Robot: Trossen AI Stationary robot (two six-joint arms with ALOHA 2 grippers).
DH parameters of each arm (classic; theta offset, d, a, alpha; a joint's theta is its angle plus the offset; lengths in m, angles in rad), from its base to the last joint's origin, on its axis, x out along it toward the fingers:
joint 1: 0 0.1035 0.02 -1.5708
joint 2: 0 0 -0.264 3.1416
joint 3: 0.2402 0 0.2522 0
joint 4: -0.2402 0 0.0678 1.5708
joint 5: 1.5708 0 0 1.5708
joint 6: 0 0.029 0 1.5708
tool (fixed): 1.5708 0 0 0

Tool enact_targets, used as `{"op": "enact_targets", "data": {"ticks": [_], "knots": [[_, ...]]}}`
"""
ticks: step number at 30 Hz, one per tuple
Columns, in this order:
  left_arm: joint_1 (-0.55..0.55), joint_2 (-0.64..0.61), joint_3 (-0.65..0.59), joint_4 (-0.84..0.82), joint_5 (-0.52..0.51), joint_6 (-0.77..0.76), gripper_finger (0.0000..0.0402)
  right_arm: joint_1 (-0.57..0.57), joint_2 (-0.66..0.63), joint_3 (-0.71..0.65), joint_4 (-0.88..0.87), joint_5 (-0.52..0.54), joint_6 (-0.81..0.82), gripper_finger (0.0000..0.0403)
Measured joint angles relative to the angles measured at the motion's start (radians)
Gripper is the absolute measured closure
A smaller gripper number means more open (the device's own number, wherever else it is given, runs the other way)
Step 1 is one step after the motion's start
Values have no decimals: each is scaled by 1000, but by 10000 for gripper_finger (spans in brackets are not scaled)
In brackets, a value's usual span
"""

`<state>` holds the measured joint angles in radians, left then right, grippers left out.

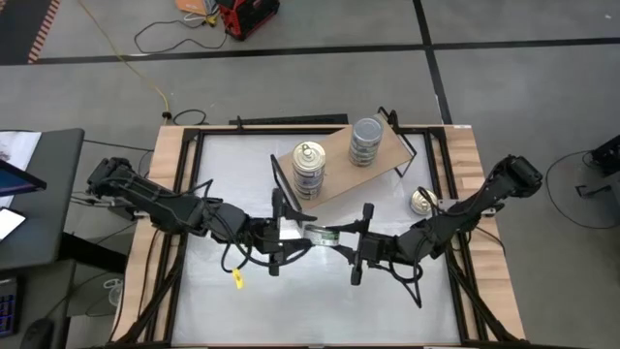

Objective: Stack canned seafood by type on shelf
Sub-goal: Stack the green tuna can on top of the green tuna can

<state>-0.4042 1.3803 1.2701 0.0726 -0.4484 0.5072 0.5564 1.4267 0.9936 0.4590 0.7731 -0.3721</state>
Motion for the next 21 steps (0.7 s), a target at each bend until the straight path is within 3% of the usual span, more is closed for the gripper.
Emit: {"op": "enact_targets", "data": {"ticks": [9,17,19,21], "knots": [[-45,-48,0,-64,-30,9,144,10,-11,0,-13,42,-26,242],[-90,-90,0,-70,-216,85,144,55,-92,0,-10,183,14,241],[-84,-105,0,-111,-200,41,144,60,-118,0,-31,204,51,240],[-71,-124,0,-151,-121,-14,145,59,-148,0,-88,219,106,240]]}}
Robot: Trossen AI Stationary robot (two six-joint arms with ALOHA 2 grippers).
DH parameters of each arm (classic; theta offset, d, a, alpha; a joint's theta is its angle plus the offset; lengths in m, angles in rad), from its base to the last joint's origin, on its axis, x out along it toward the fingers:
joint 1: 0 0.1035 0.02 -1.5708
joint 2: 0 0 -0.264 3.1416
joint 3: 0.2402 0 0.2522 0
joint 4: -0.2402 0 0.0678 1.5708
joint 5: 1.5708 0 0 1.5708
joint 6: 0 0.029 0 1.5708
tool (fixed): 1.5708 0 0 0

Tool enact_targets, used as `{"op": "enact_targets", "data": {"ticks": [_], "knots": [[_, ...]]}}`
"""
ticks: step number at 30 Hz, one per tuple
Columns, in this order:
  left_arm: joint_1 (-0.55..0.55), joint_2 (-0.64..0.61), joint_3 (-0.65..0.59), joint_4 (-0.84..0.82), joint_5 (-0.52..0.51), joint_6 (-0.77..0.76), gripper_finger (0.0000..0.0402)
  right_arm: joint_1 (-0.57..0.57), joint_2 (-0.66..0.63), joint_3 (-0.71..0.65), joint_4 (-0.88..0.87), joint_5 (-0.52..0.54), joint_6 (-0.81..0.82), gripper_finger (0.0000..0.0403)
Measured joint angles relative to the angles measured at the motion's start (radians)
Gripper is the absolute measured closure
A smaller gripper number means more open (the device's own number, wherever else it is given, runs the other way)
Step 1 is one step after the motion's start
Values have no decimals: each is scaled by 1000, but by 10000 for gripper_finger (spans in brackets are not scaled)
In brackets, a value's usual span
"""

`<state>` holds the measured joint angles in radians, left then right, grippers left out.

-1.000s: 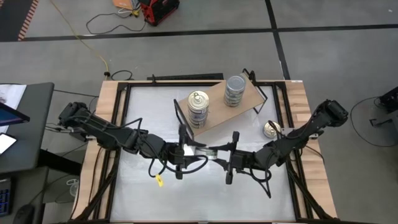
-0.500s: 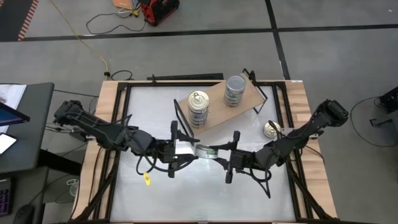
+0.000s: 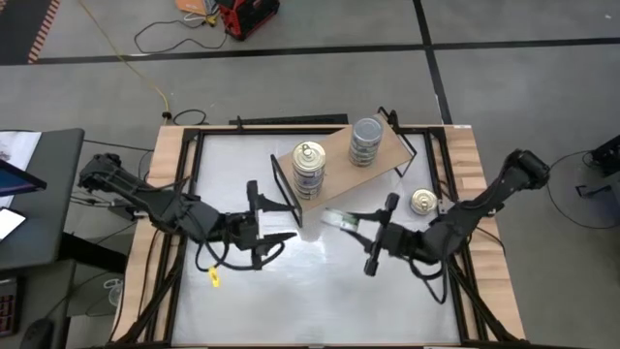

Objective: Stack canned seafood by type on shelf
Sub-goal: Stack the green tuna can on top of the green tuna can

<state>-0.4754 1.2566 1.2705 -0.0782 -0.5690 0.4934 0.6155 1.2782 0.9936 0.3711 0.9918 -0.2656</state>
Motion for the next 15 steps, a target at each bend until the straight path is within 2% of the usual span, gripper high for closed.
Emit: {"op": "enact_targets", "data": {"ticks": [5,10,15], "knots": [[29,-43,-10,-117,228,-127,145,-14,-88,0,-162,6,134,239],[18,-49,-128,-86,259,-129,146,-48,-169,0,-269,3,207,239],[7,-46,-288,50,362,-121,146,-84,-262,0,-351,2,272,238]]}}
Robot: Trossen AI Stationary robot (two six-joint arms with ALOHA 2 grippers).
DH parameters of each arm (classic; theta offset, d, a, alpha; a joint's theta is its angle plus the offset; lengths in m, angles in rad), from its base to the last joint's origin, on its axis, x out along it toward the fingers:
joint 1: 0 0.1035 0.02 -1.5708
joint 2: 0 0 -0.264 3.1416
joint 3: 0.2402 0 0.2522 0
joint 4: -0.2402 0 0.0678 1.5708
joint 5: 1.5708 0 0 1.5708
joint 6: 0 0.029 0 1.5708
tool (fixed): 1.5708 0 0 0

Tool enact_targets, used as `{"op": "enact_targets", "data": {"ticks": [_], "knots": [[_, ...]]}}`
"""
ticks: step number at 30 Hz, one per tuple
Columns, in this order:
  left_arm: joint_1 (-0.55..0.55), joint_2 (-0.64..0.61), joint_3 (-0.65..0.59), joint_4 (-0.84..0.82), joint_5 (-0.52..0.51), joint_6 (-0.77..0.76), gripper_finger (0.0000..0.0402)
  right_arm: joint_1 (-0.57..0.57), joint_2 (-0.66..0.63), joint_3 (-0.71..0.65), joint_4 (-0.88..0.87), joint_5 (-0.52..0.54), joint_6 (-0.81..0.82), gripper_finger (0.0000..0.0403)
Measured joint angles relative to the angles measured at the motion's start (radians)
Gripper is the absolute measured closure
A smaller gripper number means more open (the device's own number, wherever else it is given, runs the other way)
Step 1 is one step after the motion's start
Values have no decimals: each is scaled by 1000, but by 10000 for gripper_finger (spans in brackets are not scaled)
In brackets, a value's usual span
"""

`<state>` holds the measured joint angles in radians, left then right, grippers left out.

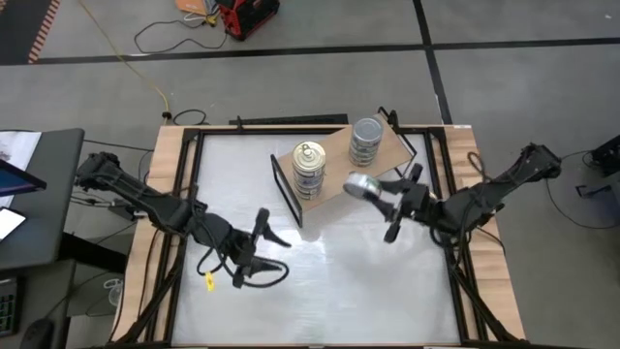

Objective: Stack canned seafood by type on shelf
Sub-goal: Stack the green tuna can on top of the green tuna can

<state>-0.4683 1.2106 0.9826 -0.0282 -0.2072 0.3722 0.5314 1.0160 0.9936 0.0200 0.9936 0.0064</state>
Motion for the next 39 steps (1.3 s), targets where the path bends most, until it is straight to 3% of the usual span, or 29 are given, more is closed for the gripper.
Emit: {"op": "enact_targets", "data": {"ticks": [8,14,22,31,34,39], "knots": [[14,2,-305,391,28,-2,146,-147,-154,0,-137,-134,153,238],[31,1,-415,562,-11,13,146,-368,-200,0,-210,-314,269,238],[66,1,-431,589,-21,32,146,-748,-185,32,-340,-734,488,237],[97,1,-431,589,-21,14,146,-1037,-94,113,-381,-1189,577,237],[104,1,-431,588,-19,7,146,-1111,-43,135,-387,-1308,573,237],[106,1,-431,583,-18,4,146,-1241,34,184,-485,-1419,573,237]]}}
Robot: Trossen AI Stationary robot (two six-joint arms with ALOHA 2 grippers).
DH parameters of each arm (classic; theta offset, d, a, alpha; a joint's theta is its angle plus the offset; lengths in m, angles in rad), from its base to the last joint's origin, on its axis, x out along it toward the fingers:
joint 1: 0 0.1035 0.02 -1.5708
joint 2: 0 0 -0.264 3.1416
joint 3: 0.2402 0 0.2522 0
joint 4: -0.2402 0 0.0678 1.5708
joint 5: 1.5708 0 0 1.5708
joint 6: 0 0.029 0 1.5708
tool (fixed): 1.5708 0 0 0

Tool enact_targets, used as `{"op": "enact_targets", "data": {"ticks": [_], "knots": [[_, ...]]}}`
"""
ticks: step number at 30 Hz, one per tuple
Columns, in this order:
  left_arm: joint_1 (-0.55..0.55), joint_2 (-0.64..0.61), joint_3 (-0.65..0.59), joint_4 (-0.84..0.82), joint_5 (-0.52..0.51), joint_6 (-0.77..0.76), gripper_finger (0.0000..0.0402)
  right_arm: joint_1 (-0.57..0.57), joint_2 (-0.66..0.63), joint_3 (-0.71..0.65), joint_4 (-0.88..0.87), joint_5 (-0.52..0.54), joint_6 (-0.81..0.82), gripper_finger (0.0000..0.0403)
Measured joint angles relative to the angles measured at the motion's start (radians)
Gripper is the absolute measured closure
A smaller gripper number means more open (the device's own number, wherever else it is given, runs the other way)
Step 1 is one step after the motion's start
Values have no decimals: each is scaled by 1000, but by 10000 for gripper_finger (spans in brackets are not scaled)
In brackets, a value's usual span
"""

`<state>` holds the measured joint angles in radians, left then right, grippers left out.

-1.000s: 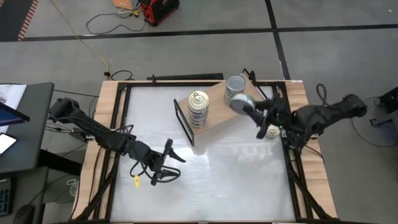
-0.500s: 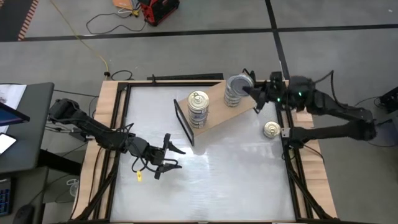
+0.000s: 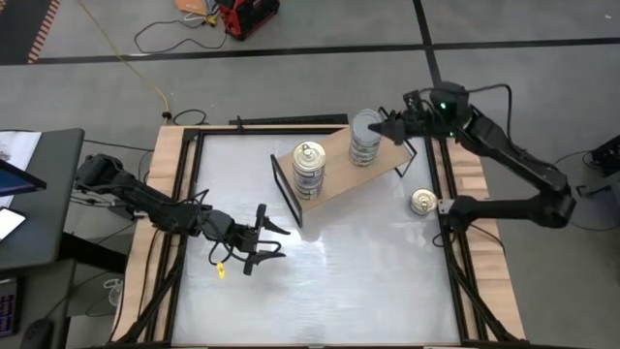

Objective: Stack canned seafood by type on shelf
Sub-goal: Stack the green tuna can on top of the green tuna can

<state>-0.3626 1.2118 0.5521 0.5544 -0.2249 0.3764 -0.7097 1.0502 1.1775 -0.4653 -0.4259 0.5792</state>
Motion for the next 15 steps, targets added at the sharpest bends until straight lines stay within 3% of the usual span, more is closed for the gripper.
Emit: {"op": "enact_targets", "data": {"ticks": [7,15], "knots": [[0,0,0,-29,-30,2,146,-125,44,14,-23,-221,0,237],[0,0,0,-34,-50,12,146,-151,98,15,7,-389,0,236]]}}
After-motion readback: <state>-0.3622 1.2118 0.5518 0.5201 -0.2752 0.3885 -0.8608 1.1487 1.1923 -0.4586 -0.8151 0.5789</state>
